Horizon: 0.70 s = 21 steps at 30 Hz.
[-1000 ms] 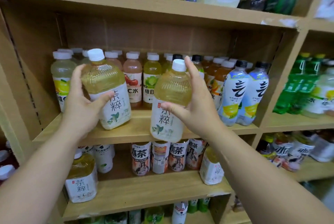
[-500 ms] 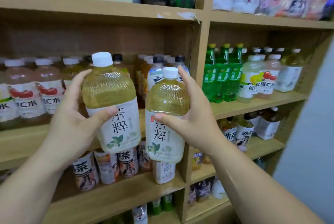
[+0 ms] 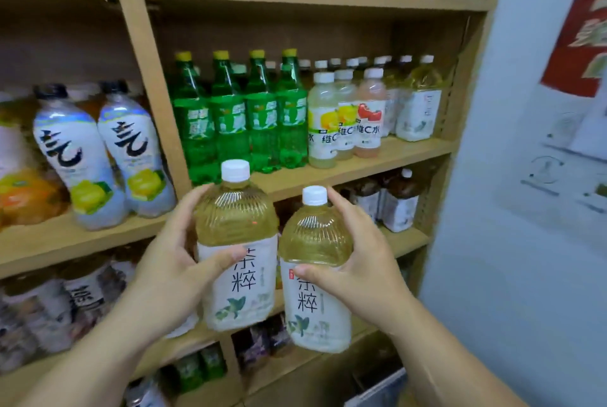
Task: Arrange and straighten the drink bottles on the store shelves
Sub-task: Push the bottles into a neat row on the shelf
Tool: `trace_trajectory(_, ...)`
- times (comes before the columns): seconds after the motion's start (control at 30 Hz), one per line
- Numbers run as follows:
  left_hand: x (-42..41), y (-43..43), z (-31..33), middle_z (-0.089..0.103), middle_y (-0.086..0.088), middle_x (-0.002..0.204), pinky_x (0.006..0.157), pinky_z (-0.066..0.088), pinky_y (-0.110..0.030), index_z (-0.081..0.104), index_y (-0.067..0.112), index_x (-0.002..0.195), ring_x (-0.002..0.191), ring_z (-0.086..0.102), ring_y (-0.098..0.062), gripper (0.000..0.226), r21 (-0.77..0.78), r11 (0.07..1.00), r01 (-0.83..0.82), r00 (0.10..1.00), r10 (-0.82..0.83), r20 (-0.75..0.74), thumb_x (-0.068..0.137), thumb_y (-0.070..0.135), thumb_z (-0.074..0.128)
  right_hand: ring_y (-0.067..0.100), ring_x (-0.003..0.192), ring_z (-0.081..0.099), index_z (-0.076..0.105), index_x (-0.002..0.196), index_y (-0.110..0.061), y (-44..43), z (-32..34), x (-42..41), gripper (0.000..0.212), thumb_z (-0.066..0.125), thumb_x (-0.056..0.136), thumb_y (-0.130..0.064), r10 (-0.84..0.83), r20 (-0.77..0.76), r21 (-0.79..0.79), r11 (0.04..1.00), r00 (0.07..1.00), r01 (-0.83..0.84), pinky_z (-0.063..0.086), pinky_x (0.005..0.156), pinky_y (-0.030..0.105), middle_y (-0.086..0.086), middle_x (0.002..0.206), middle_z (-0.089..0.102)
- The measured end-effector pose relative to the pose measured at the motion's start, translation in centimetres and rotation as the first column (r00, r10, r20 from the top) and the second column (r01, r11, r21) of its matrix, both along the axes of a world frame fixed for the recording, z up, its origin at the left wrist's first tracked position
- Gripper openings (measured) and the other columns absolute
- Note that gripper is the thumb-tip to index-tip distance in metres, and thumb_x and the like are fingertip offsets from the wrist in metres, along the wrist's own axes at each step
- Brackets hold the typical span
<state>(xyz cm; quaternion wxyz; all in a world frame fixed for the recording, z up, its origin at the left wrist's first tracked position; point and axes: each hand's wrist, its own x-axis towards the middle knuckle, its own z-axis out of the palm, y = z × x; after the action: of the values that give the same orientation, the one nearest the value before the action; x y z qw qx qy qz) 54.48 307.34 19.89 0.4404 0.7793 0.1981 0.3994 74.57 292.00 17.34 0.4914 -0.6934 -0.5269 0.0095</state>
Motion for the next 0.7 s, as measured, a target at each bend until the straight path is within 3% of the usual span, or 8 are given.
trace_trajectory(0.1,3.2,-1.1,-2.0,0.066,0.012,0.133,0.1,0.051,-0.04,0.047,0.038,0.144,0.123,0.064,-0.011,0.084,-0.045,0.999,0.026,0.998,-0.028,-0.051,0.071,0.04,0.089,0.003,0.138,0.042,0.025,0.148,-0.061,-2.0,-1.7,3.2,0.105,0.082,0.06,-0.07,-0.054,-0.021,-0.026,0.998,0.998,0.053,0.043,0.113,0.04,-0.024,0.143,0.044)
trace_trajectory(0.2,5.9,-1.4,-3.6,0.066,0.019,0.13,0.092,0.054,-0.037,0.046,0.05,0.14,0.117,0.066,-0.007,0.083,-0.091,0.996,0.017,0.994,-0.026,-0.103,0.069,0.049,0.089,0.004,0.134,0.047,0.028,0.148,-0.061,-3.3,-3.3,6.1,0.109,0.083,0.055,-0.071,-0.096,-0.066,-0.046,0.995,0.993,0.093,0.048,0.108,0.041,-0.028,0.14,0.045)
trace_trajectory(0.33,9.3,-0.7,-4.8,0.068,0.027,0.12,0.088,0.058,-0.032,0.047,0.057,0.134,0.108,0.069,-0.001,0.08,-0.107,0.994,0.029,0.987,-0.046,-0.156,0.075,0.02,0.086,-0.004,0.126,0.048,0.026,0.14,-0.071,-3.9,-4.1,9.2,0.106,0.089,0.055,-0.064,-0.147,-0.067,-0.039,0.989,0.987,0.145,0.05,0.104,0.038,-0.04,0.13,0.041)
trace_trajectory(0.43,11.8,0.4,-4.4,0.068,0.03,0.12,0.082,0.059,-0.024,0.047,0.052,0.136,0.107,0.068,0.002,0.079,-0.122,0.99,0.066,0.988,-0.081,-0.129,0.078,0.013,0.084,-0.002,0.125,0.05,0.026,0.131,-0.081,-3.1,-3.6,11.2,0.1,0.088,0.054,-0.063,-0.179,-0.081,-0.002,0.984,0.981,0.179,0.051,0.104,0.04,-0.04,0.129,0.043)
trace_trajectory(0.5,13.4,1.4,-3.6,0.067,0.031,0.12,0.079,0.059,-0.021,0.047,0.05,0.138,0.105,0.069,0.005,0.078,-0.137,0.987,0.085,0.991,-0.098,-0.09,0.078,0.015,0.083,0.001,0.127,0.052,0.028,0.131,-0.08,-2.3,-2.8,12.6,0.098,0.087,0.053,-0.065,-0.204,-0.085,0.026,0.978,0.975,0.207,0.05,0.105,0.041,-0.04,0.129,0.045)
trace_trajectory(0.7,18.1,4.4,0.2,0.067,0.029,0.12,0.079,0.059,-0.026,0.045,0.052,0.138,0.107,0.068,0.002,0.079,-0.155,0.973,0.169,0.986,-0.169,0.013,0.07,0.035,0.081,-0.008,0.122,0.053,0.037,0.138,-0.066,-0.3,1.5,17.3,0.098,0.092,0.058,-0.052,-0.285,-0.044,0.114,0.951,0.957,0.289,0.045,0.1,0.021,-0.028,0.132,0.052)
